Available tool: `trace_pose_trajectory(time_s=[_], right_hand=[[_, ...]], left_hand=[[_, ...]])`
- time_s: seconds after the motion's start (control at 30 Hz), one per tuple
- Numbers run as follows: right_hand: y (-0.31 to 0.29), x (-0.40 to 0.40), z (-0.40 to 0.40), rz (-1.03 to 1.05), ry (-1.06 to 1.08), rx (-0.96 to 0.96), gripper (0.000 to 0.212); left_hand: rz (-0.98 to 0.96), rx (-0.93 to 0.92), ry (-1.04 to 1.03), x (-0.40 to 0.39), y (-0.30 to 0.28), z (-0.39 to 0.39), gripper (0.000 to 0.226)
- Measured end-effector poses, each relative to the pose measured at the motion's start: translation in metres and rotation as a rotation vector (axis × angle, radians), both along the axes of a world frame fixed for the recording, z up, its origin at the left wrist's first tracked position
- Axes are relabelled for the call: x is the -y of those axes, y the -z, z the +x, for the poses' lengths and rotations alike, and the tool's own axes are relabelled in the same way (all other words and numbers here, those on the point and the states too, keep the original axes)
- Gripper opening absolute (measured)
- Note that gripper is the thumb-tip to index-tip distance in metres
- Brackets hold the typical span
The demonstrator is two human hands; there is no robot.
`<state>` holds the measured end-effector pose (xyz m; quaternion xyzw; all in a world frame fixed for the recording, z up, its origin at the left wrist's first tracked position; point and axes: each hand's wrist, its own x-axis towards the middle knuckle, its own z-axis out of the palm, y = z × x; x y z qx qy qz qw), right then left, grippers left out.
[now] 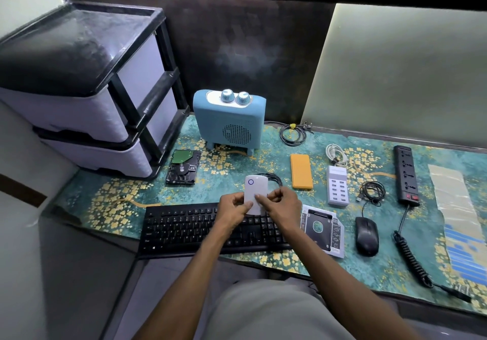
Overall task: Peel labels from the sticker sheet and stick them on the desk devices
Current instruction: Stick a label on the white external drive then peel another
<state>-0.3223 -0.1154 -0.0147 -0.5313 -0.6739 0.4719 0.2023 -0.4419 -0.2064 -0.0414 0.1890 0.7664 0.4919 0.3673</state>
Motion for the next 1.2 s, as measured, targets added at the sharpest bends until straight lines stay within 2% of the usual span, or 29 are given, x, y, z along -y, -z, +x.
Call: trace_pose_trajectory(time_s=[0.13,0.23,0.33,0.57,0.67,0.77,0.8,0.9,1.0,1.1,1.2], right_hand=[[0.005,0.004,0.013,-0.017,0.012,0.033,0.020],[0.009,0.009,0.022,-0.050,0.010,0.029,0.019],[0.011,0.015,0.025,-0.074,0.006,0.019,0.018],[0.011,0.030,0.039,-0.097,-0.002,0.046,0.011],[0.011,0.037,0.048,-0.117,-0.002,0.072,0.009],[0.014,0.039,0.057,-0.114,-0.005,0.085,0.008],[0.014,0.039,0.060,-0.106,-0.003,0.104,0.008],[0.014,0.037,0.065,-0.102,-0.013,0.156,0.016],[0.018,0.039,0.066,-0.109,-0.090,0.221,0.038],[0.023,0.043,0.065,-0.076,-0.159,0.282,0.051],[0.021,0.038,0.063,-0.044,-0.197,0.362,0.056]], left_hand=[[-0.091,-0.059,-0.108,-0.003,0.001,-0.013,0.023],[-0.194,-0.130,-0.170,-0.004,-0.003,-0.029,0.027],[-0.251,-0.112,-0.202,-0.004,0.000,-0.044,0.032],[-0.225,-0.097,-0.192,-0.011,0.003,-0.056,0.036],[-0.251,-0.116,-0.185,-0.015,0.005,-0.061,0.029],[-0.336,-0.188,-0.200,-0.014,0.009,-0.061,0.009],[-0.361,-0.222,-0.206,-0.014,0.011,-0.060,0.010],[-0.403,-0.352,-0.218,-0.009,0.012,-0.052,0.003],[-0.491,-0.518,-0.283,0.009,0.017,-0.047,0.037],[-0.573,-0.617,-0.455,0.043,0.026,-0.045,0.049],[-0.556,-0.627,-0.689,0.085,0.029,-0.027,0.049]])
